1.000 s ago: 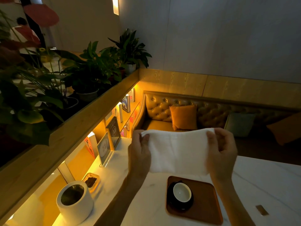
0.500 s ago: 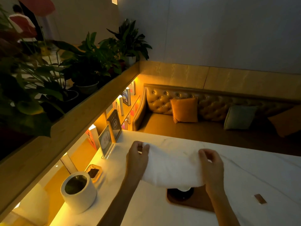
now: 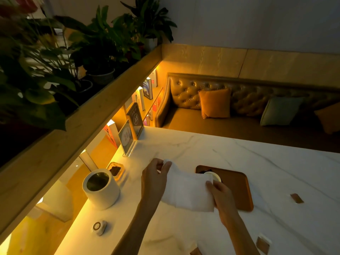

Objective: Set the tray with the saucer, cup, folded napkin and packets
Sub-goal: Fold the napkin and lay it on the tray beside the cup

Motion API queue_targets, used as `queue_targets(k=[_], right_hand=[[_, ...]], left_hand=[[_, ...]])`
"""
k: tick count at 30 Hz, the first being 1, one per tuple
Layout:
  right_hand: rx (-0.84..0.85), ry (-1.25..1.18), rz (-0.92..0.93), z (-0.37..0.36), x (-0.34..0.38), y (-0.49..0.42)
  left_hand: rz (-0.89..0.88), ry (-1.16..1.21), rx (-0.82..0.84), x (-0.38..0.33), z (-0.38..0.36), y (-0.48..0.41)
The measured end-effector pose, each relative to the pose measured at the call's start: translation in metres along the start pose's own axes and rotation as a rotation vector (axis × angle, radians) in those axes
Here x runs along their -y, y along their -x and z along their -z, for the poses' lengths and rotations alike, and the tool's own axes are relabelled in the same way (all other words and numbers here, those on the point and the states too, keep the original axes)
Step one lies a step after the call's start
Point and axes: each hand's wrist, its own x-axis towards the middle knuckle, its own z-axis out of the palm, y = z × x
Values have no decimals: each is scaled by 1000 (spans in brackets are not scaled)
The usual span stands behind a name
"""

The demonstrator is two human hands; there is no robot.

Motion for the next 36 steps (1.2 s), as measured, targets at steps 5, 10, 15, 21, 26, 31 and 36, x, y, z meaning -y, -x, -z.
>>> queue_targets(k=[5,10,15,21,26,31,36], right_hand=[[-30,80,246,-19,25,18],[-96,60,334,-38,36,40],[-139,121,392,-41,35,51],[-264,330,493,-39,25,55],[-190,329,523,-43,27,62],[-201,425,624,-40,31,62],[-210,602,721,-39,33,59]], left_hand=[[-30,17,41,-10,-19,23],[-15,141,111,-16,-39,43],[90,327,124,-19,-46,52],[137,447,71,-19,-44,59],[114,440,66,-17,-43,59],[105,471,142,-22,-41,59],[90,481,210,-23,-40,61]])
